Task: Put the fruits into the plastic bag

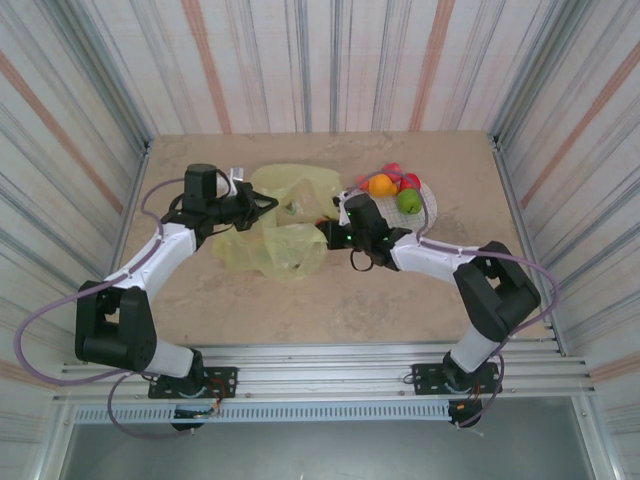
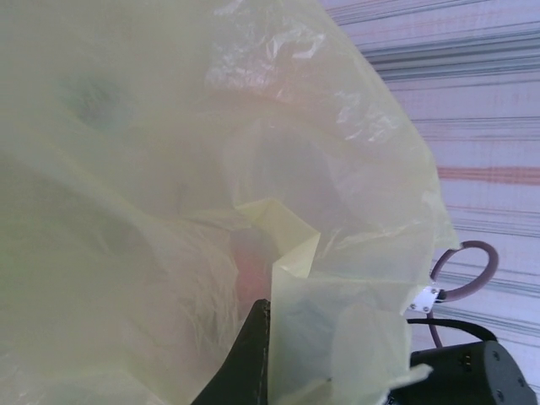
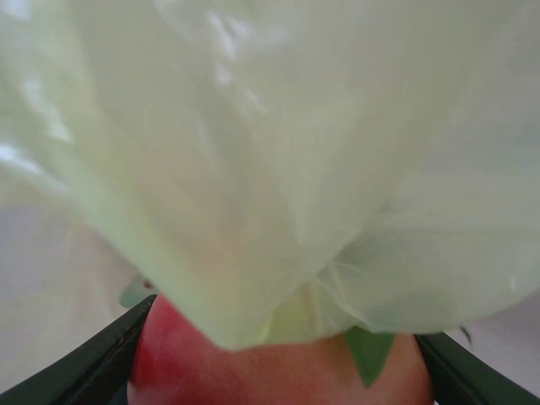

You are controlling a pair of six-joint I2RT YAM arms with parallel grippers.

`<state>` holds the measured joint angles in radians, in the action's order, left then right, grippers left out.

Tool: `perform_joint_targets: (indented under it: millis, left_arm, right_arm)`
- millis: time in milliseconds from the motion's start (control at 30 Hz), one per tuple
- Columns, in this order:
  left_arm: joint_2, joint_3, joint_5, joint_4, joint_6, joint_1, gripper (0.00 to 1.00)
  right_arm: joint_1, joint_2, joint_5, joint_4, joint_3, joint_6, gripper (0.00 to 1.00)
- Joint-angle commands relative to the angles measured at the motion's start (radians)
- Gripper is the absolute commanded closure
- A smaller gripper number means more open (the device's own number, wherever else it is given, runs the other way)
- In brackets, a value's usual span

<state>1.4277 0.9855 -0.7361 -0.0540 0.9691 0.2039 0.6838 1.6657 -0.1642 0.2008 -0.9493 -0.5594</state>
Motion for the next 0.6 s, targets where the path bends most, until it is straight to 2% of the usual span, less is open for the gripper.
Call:
perform_joint_targets:
  millis: [0, 233, 567]
  left_arm:
    - [-0.014, -0.004, -0.026, 0.01, -0.001, 0.01, 1.0]
    - [-0.019, 0.004, -0.035, 0.009, -0.005, 0.022, 1.0]
    - [-0.019, 0.005, -0.043, 0.011, -0.002, 0.024, 1.0]
  right_arm:
    - [0.024, 0.052, -0.02, 0.074, -0.063, -0.045, 0.47]
    - [0.085, 0.214, 0.018, 0.086, -0.195, -0.107, 0.46]
    - [0.128, 0.339, 0.02, 0.096, -0.322, -0.226, 0.42]
